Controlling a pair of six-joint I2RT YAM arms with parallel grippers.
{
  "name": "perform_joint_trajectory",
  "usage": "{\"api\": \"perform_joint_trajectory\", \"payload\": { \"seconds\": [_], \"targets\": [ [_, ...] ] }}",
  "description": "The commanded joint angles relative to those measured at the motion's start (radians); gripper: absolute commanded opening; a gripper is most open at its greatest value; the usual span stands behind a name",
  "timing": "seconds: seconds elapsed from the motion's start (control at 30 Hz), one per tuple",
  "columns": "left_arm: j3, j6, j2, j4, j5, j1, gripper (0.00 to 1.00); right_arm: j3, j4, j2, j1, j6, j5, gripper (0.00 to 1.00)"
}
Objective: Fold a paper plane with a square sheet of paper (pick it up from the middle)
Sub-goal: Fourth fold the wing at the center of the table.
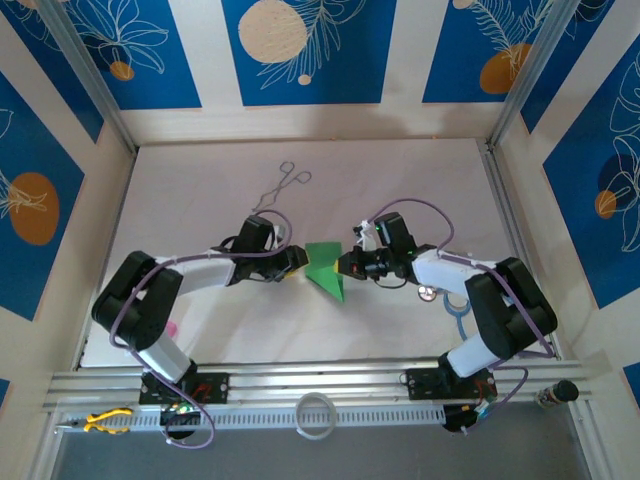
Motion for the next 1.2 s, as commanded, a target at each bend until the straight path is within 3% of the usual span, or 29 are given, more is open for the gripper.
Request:
{"api": "perform_joint_trajectory", "payload": {
  "seconds": [0.0,0.37,0.6,1.17],
  "targets": [
    [-0.010,-0.026,0.031,0.050,0.046,0.013,0.48,-0.026,0.044,-0.031,-0.011,0.020,-0.054,0.02],
    [0.025,-0.043,0.097,0.073,0.076,0.013,0.47,-0.044,0.067,-0.034,-0.020,0.027,-0.070,0.02],
    [0.044,-0.059,0.130,0.109,0.095,0.013,0.41,-0.050,0.072,-0.036,-0.025,0.029,-0.072,0.02],
    [0.031,-0.075,0.142,0.154,0.082,0.011,0.11,-0.057,0.038,-0.047,-0.029,0.008,-0.051,0.03]
  ]
}}
